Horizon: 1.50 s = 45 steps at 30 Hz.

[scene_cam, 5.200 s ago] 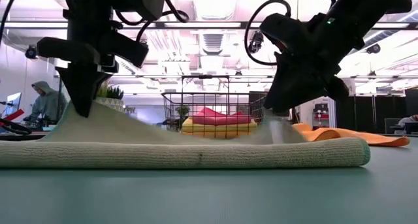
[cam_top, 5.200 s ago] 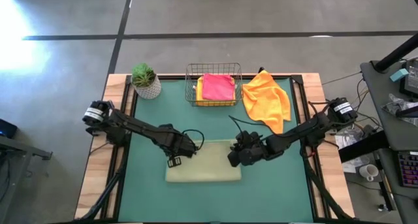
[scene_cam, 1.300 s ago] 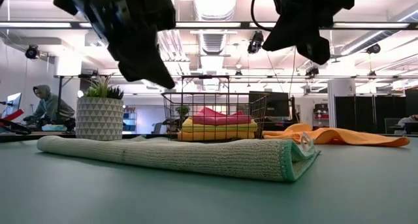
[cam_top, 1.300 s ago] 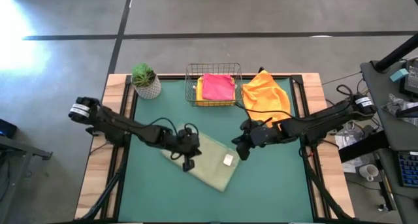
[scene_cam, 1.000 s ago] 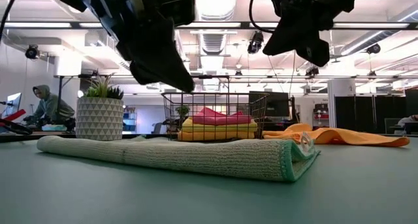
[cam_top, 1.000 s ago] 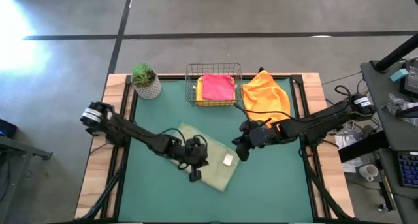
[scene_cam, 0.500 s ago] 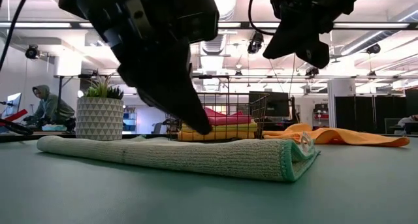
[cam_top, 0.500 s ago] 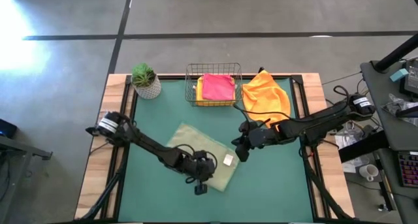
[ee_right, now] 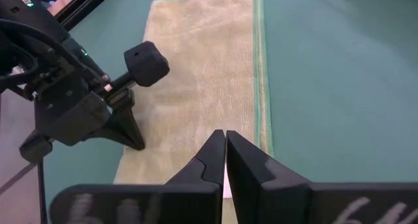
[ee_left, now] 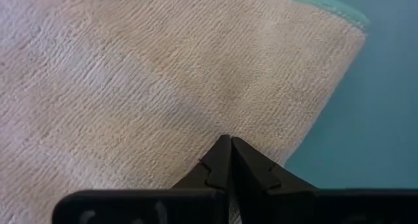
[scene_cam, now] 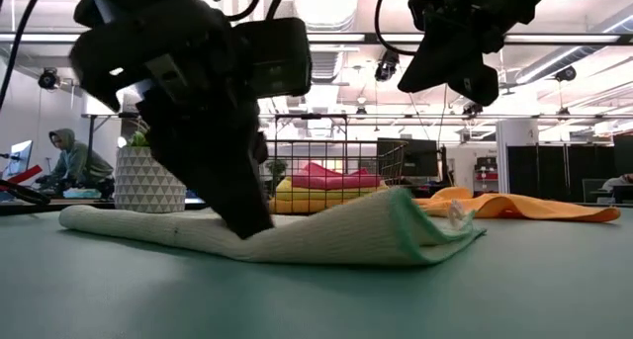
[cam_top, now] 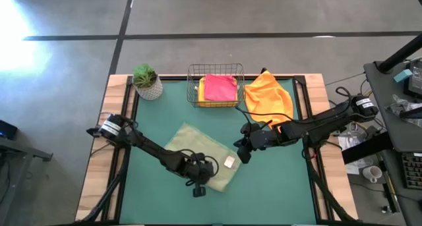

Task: Fold microfiber towels
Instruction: Fold the green microfiber cloth

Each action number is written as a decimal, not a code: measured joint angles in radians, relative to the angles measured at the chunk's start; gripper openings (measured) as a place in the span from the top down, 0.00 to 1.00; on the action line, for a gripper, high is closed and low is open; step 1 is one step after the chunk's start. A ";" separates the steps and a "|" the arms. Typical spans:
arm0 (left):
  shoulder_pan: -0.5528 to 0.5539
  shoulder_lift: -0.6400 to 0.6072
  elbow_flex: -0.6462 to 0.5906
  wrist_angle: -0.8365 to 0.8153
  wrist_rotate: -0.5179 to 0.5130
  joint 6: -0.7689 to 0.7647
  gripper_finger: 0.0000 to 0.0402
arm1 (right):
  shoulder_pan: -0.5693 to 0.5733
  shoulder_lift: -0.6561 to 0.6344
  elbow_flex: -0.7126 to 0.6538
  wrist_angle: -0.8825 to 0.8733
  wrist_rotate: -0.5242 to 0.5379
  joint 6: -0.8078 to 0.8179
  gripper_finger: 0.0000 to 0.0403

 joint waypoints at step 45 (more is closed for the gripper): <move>-0.075 -0.413 -0.045 -0.856 0.179 0.010 1.00 | 0.022 0.000 0.000 0.050 0.006 -0.056 0.98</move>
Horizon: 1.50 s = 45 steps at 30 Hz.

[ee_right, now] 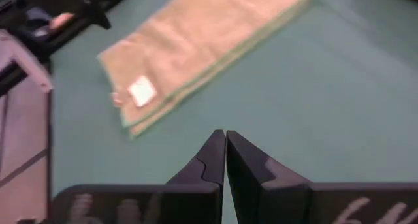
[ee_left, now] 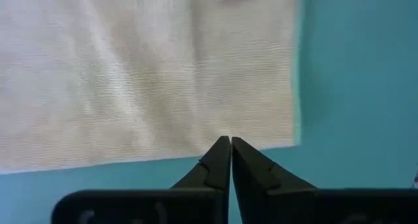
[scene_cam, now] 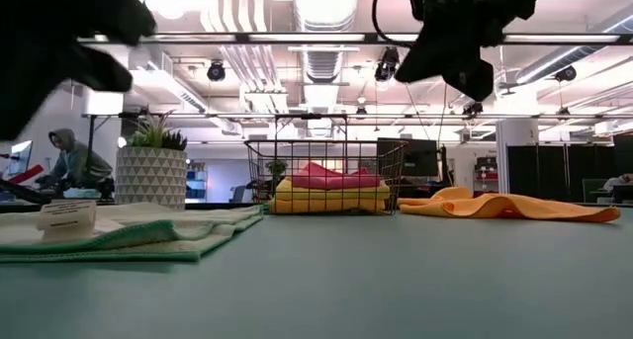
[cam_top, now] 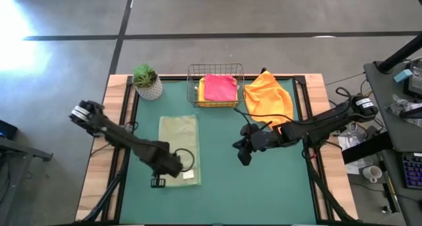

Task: Fold microfiber towels
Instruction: Fold the green microfiber cloth

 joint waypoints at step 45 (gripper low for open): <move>-0.433 -0.254 0.074 -0.525 -0.475 -0.257 0.96 | 0.152 0.513 0.785 -0.252 0.054 -0.414 0.98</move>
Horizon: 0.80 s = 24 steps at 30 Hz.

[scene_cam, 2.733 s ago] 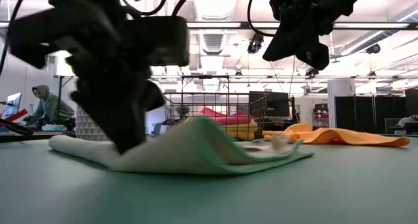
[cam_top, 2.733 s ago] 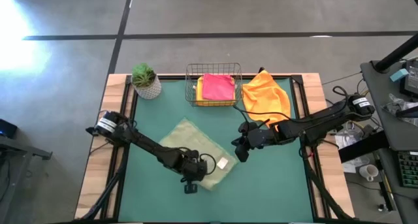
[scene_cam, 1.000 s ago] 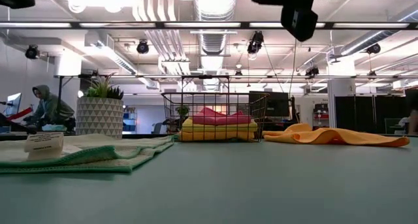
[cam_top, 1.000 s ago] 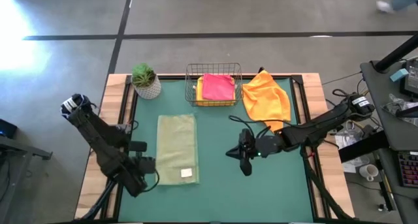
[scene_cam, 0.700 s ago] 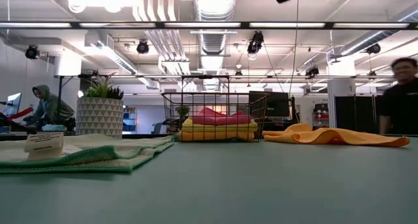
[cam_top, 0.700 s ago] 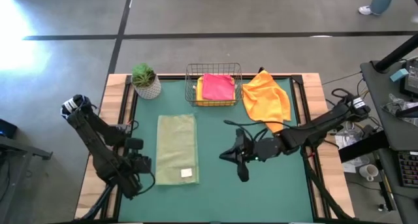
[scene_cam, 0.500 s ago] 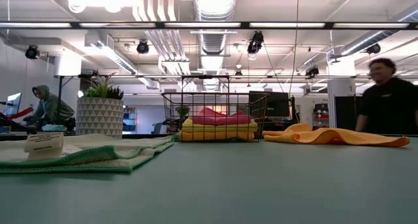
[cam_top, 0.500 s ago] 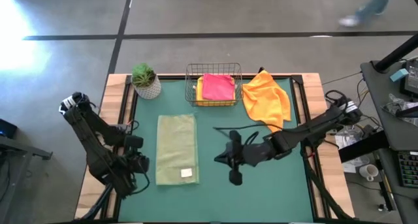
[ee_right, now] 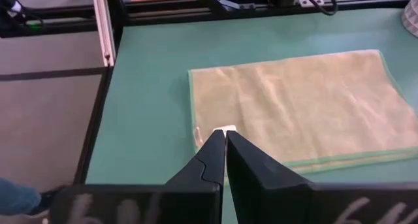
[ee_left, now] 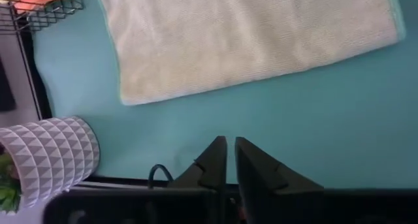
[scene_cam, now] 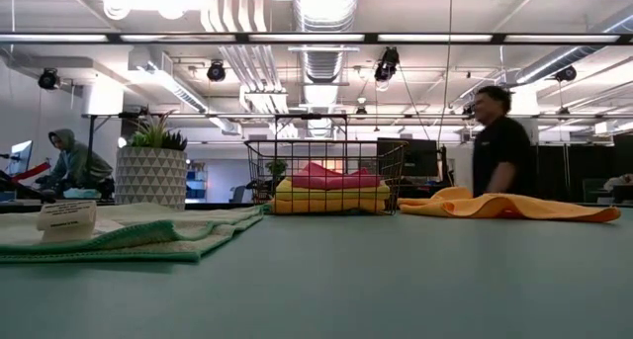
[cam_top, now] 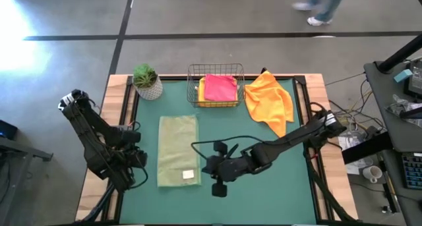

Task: Fold microfiber towels
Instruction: Fold the green microfiber cloth

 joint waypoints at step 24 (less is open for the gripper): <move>-0.040 0.057 -0.124 0.387 -0.036 0.050 0.59 | -0.001 0.112 0.114 -0.106 -0.027 -0.135 0.58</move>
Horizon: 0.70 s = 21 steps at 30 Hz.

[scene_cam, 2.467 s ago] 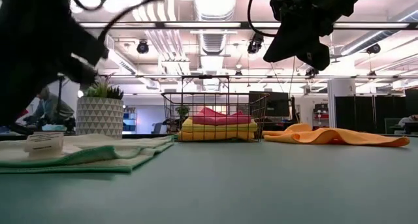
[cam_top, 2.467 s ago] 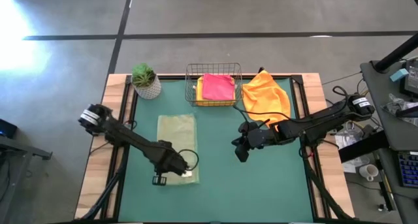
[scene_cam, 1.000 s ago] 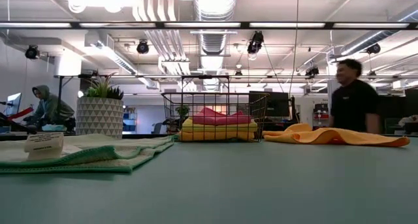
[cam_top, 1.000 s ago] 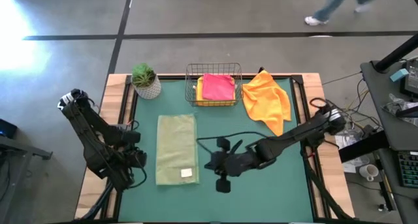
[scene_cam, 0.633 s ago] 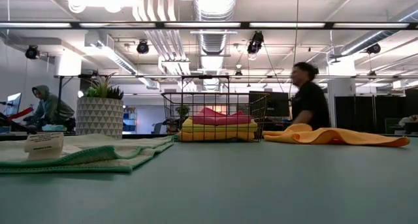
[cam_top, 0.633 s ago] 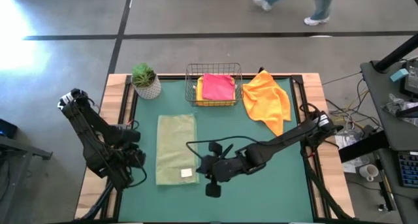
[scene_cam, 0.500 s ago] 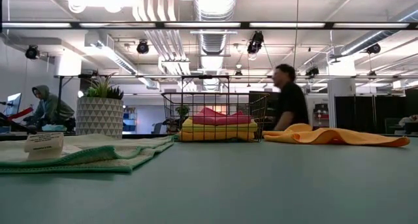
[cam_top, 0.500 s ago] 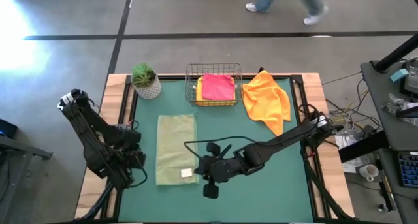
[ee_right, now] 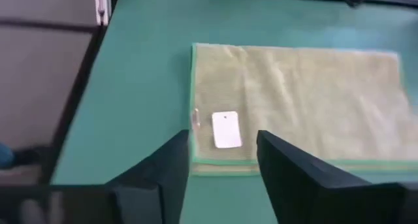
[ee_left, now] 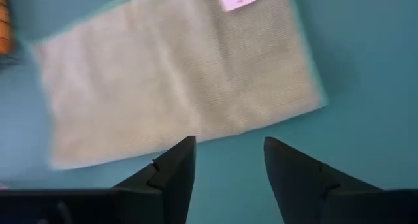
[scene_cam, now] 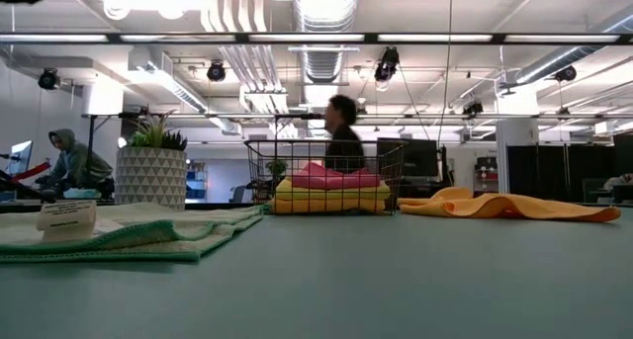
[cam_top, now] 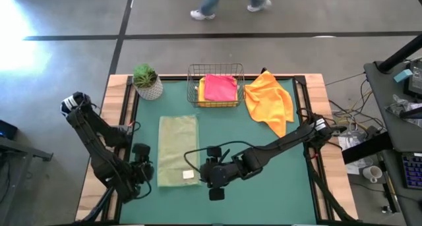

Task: Fold microfiber towels
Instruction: Fold the green microfiber cloth

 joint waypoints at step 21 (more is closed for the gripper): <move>-0.028 0.220 -0.175 0.522 0.093 -0.031 0.59 | -0.002 0.239 0.089 0.053 -0.050 -0.158 0.56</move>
